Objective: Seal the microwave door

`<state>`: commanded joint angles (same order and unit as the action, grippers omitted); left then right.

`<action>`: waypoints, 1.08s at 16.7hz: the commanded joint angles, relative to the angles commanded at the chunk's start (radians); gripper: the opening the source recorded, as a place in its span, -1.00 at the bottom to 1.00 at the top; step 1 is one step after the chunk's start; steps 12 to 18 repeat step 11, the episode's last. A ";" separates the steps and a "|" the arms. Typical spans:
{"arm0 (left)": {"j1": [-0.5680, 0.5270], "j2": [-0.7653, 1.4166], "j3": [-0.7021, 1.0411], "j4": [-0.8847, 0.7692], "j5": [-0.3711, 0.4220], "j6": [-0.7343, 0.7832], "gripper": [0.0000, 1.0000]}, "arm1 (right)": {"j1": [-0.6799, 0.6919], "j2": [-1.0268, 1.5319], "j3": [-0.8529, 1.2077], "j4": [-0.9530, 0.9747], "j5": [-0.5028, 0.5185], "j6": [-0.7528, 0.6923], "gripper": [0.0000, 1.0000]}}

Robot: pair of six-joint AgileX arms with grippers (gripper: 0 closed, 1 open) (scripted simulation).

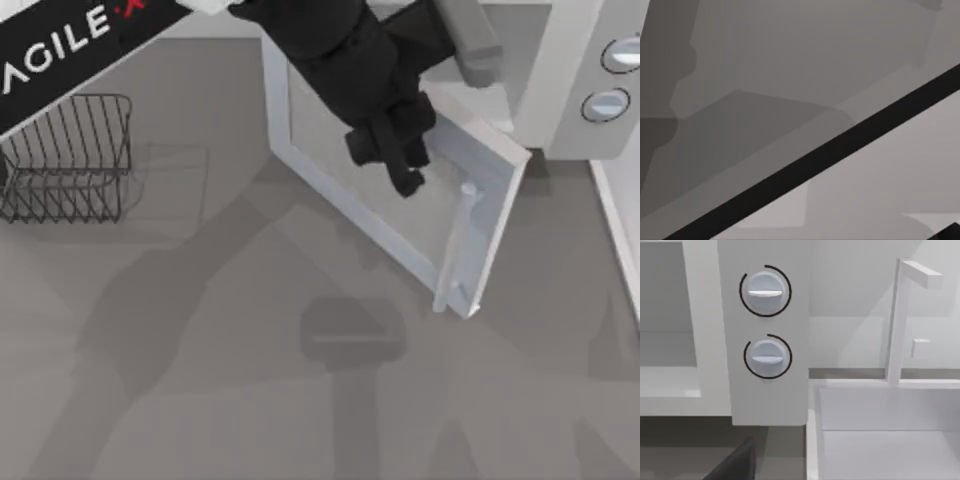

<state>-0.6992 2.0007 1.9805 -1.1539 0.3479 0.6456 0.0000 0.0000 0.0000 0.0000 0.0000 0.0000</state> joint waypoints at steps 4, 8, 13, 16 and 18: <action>-0.035 0.053 0.007 -0.042 0.015 -0.014 -1.00 | 0.000 0.000 0.000 0.000 0.000 0.000 1.00; -0.043 0.065 0.048 -0.036 -0.002 -0.033 -1.00 | 0.000 0.000 0.000 0.000 0.000 0.000 1.00; -0.029 0.047 0.081 -0.003 -0.020 -0.036 -1.00 | 0.000 0.000 0.000 0.000 0.000 0.000 1.00; -0.029 0.047 0.081 -0.003 -0.020 -0.036 -1.00 | 0.000 0.000 0.000 0.000 0.000 0.000 1.00; -0.029 0.047 0.081 -0.003 -0.020 -0.036 -1.00 | 0.000 0.000 0.000 0.000 0.000 0.000 1.00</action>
